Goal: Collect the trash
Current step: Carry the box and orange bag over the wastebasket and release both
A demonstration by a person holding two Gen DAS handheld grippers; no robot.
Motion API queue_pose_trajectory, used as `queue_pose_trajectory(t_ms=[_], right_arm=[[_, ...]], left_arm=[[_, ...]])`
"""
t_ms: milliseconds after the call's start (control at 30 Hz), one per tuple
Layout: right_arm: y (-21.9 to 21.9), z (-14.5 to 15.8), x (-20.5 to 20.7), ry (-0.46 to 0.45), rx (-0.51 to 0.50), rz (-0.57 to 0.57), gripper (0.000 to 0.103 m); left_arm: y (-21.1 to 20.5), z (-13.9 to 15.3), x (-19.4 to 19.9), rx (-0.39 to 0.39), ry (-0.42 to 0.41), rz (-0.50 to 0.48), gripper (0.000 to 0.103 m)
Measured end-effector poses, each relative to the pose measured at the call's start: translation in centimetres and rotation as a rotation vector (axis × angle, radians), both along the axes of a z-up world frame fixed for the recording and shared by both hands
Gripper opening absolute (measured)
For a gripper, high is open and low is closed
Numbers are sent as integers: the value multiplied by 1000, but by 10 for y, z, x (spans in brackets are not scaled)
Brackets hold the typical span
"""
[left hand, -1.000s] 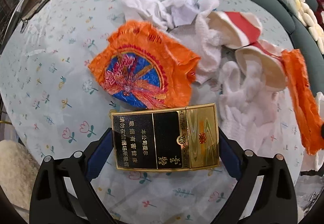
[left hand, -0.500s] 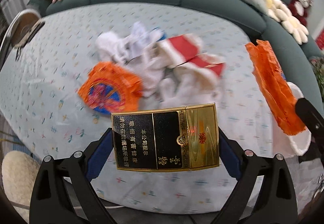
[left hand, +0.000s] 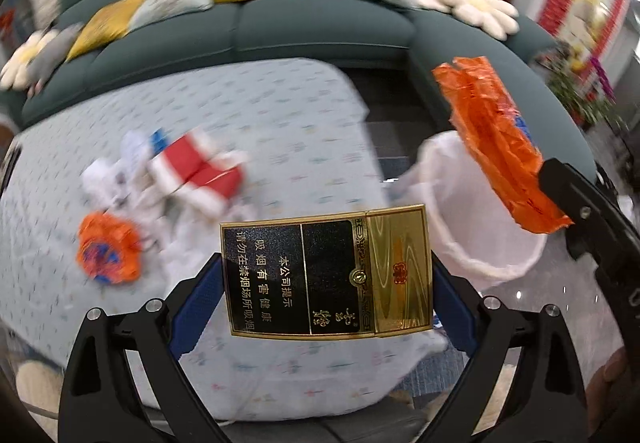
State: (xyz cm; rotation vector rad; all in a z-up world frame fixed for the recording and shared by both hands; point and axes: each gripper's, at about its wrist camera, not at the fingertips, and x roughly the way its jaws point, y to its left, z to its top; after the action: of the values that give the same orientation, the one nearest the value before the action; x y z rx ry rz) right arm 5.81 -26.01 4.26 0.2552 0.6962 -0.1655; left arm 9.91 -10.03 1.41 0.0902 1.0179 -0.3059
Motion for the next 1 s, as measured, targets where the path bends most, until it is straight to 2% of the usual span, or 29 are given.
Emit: queue_pose_trajectory(t_ms=[267, 500, 767, 1000], right_arm=[[-78, -15, -13, 10, -5, -132, 15], [-128, -32, -16, 24, 20, -216, 15], [-147, -44, -3, 41, 16, -243, 15], [-149, -48, 8, 40, 27, -243, 15]], left_arm=[[-85, -3, 6, -4, 10, -159, 91], [-142, -17, 17, 4, 38, -248, 91], [-170, -33, 29, -4, 56, -284, 91], [-169, -39, 38, -11, 47, -284, 92]])
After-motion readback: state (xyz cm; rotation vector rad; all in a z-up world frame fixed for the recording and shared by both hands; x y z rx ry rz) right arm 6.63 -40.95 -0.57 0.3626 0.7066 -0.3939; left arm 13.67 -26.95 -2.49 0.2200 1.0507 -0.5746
